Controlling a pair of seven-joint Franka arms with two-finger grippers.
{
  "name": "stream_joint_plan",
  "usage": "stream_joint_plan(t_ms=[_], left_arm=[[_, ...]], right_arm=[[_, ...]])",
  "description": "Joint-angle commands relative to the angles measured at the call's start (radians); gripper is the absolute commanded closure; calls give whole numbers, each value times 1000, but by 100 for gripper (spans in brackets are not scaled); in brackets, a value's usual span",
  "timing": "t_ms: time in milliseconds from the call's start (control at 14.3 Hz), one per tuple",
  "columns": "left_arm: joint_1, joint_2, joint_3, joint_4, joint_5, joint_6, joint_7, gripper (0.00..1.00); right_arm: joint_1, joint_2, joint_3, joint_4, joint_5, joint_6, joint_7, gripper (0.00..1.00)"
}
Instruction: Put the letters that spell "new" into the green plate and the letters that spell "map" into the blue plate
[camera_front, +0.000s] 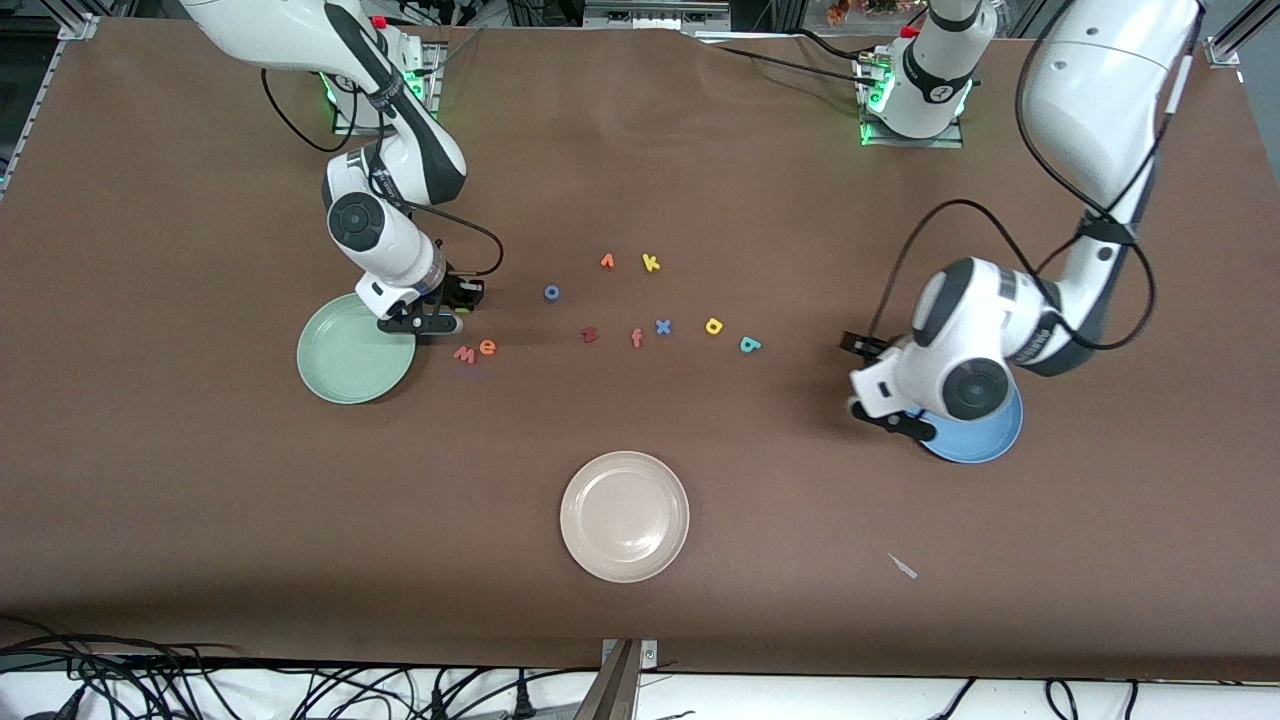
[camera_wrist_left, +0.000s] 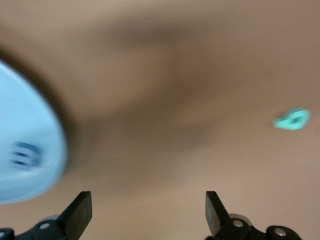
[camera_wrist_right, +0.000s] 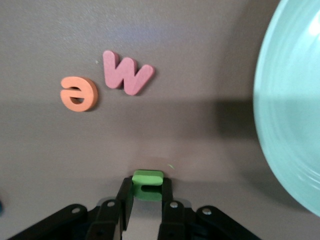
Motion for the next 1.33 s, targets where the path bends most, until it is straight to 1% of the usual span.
stream_joint_plan(t_ms=[0, 70, 140, 209, 279, 349, 419, 489, 559, 628, 768, 838, 908, 978, 1047, 1187, 1257], left_arm=[[-25, 0, -52, -5, 0, -2, -280, 0], [-53, 9, -53, -13, 0, 28, -383, 0], [-83, 26, -53, -23, -1, 71, -481, 0], [-118, 38, -53, -24, -1, 108, -594, 0], [-149, 53, -53, -24, 2, 148, -697, 0], [-174, 66, -52, -27, 2, 212, -789, 0], [-198, 75, -52, -42, 6, 254, -878, 0], [-211, 79, -50, -51, 16, 291, -960, 0], [-208, 75, -52, -85, 16, 337, -1018, 0], [-205, 63, -52, -132, 16, 413, -1046, 0], [-199, 31, -49, -229, 17, 547, -1060, 0], [-185, 15, -49, -267, 17, 591, -1062, 0], [-168, 4, -50, -281, 17, 613, -1062, 0], [-165, 4, -50, -281, 17, 613, -1062, 0], [-166, 6, -50, -281, 17, 615, -1060, 0], [-166, 6, -49, -281, 17, 615, -1059, 0], [-165, 6, -49, -283, 17, 615, -1057, 0]], right_arm=[[5, -95, 1, 15, -9, -108, -6, 80], [-1, -130, -1, 33, -30, -172, -12, 80], [-20, -161, -2, 51, -79, -227, -41, 80], [-65, -178, -2, 59, -134, -252, -89, 80], [-118, -181, -5, 59, -168, -254, -151, 79], [-154, -181, -7, 59, -173, -254, -220, 78], [-170, -175, -21, 59, -173, -246, -274, 74], [-172, -170, -48, 59, -175, -239, -299, 60], [-172, -163, -59, 59, -176, -217, -310, 48], [-172, -155, -59, 59, -176, -208, -310, 31], [-170, -146, -59, 59, -166, -185, -295, 25], [-169, -137, -56, 61, -159, -173, -278, 25], [-166, -123, -47, 72, -158, -171, -235, 25], [-156, -106, -24, 96, -155, -173, -166, 25], [-131, -89, -10, 120, -153, -173, -103, 25], [-36, -42, -11, 168, -153, -171, 51, 25], [-8, -17, -13, 191, -155, -170, 134, 25]])
